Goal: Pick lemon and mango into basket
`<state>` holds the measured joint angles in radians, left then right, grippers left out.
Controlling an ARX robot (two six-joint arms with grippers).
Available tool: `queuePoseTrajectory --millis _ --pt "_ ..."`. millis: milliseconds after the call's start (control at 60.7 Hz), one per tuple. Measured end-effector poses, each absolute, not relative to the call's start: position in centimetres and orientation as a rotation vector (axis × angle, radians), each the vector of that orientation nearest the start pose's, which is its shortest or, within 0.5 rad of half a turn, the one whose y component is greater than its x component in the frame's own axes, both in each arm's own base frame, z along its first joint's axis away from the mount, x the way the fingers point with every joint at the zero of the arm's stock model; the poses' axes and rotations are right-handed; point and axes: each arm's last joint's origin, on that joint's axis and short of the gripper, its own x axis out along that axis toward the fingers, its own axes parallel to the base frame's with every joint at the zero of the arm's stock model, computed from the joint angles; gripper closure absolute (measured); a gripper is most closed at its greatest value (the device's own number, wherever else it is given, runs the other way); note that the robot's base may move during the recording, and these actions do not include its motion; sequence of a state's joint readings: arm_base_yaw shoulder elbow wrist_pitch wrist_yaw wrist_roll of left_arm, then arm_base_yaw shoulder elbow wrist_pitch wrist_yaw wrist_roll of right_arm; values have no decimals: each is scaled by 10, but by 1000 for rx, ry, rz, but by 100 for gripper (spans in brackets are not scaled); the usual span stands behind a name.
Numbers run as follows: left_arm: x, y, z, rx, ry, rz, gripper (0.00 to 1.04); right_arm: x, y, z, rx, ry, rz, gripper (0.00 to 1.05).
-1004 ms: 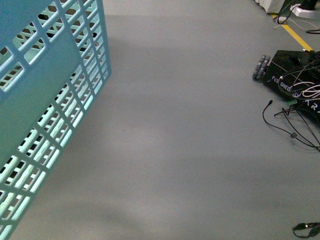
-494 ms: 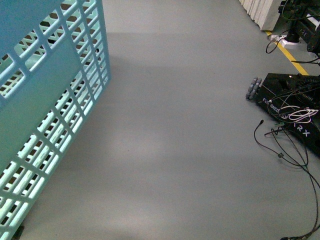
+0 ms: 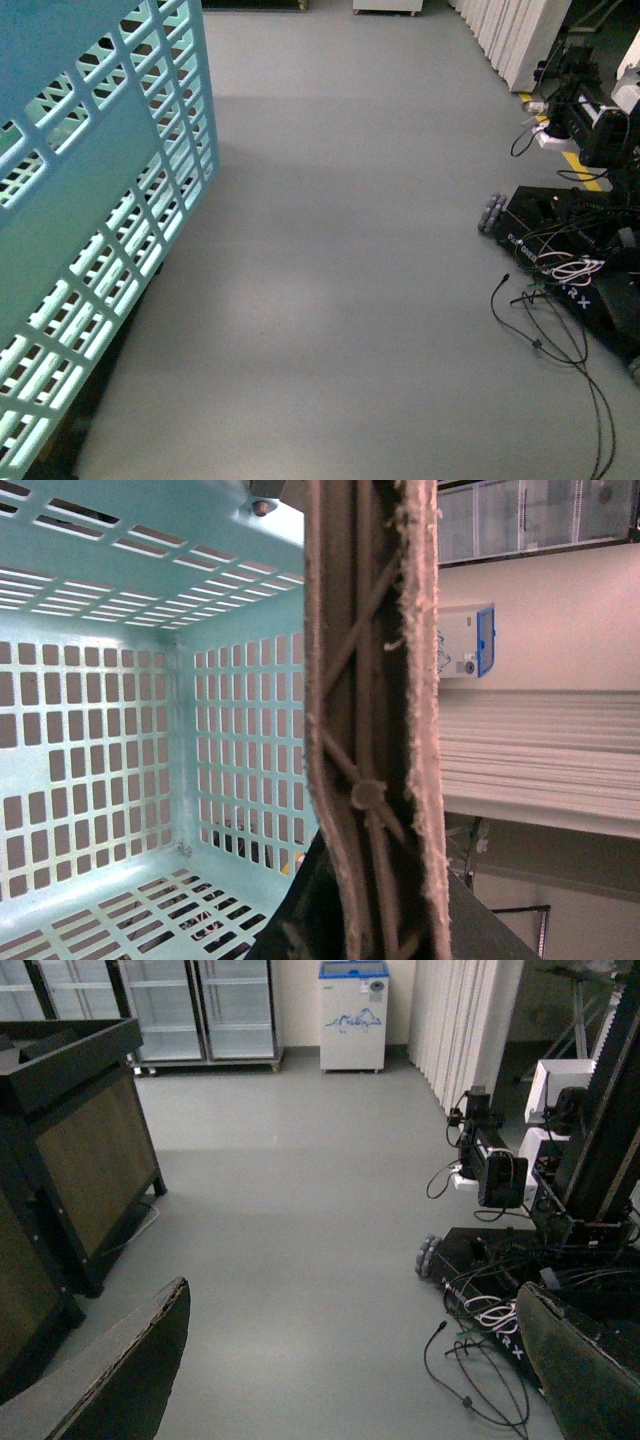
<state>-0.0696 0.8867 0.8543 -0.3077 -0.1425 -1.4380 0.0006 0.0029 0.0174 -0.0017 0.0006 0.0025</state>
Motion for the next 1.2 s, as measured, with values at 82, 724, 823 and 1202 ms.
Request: queuePoseTrajectory --millis 82,724,823,1202 --pt "191 -9 328 -1387 225 301 99 97 0 169 2 -13 1 9" --pt "191 -9 328 -1387 224 300 99 97 0 169 3 -13 1 9" --pt "191 -9 328 -1389 225 300 99 97 0 169 3 -13 -3 9" --pt "190 -10 329 -1395 228 292 99 97 0 169 3 -13 -2 9"
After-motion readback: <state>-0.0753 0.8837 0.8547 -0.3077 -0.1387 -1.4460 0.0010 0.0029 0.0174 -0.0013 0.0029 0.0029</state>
